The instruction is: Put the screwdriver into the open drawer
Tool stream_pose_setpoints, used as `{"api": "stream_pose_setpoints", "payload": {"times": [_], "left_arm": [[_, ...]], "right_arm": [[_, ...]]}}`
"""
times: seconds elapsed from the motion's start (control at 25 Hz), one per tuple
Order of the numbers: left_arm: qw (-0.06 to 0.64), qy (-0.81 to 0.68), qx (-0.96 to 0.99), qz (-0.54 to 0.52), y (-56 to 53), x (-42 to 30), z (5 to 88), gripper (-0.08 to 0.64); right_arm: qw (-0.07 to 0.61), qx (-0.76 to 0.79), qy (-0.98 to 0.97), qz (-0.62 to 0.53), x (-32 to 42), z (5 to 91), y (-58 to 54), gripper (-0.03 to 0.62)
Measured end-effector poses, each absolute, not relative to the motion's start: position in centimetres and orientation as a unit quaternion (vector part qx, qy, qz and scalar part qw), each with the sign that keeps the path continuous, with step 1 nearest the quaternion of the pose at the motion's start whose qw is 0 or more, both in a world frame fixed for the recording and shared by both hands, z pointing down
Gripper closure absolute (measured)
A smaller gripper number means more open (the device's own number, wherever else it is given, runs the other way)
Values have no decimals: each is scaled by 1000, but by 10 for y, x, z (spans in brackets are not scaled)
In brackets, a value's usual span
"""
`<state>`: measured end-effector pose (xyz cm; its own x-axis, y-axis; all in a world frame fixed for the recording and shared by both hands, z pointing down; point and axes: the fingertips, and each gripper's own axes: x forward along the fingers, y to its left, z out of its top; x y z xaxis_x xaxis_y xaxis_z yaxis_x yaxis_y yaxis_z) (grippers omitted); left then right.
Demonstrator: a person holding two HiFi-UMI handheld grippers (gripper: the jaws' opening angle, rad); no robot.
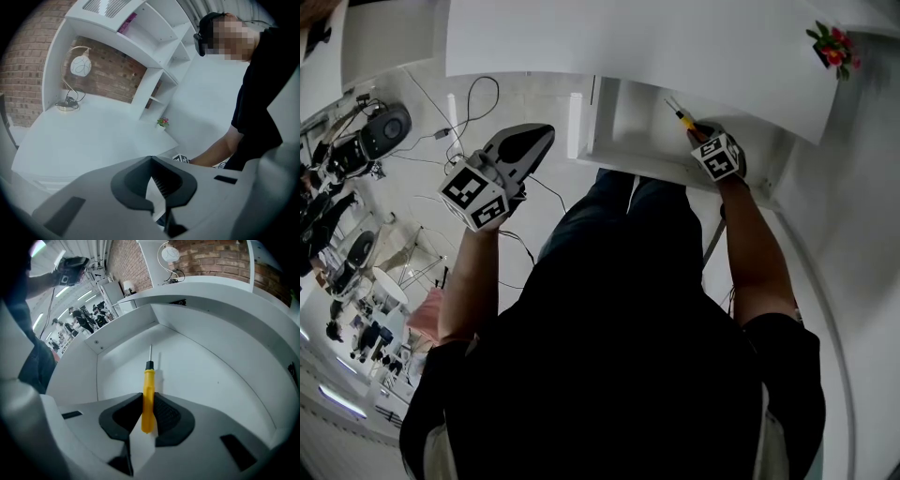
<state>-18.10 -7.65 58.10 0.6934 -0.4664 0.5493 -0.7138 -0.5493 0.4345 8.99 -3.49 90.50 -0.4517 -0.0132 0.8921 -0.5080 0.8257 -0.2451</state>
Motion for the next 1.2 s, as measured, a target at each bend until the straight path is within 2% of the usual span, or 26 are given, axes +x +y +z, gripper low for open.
{"api": "stream_pose_setpoints", "payload": {"times": [1.2], "left_arm": [[350,-332,857,183,-69,-182,594,545]], "right_arm": [[504,173,-809,248,86,909,-40,509]]}}
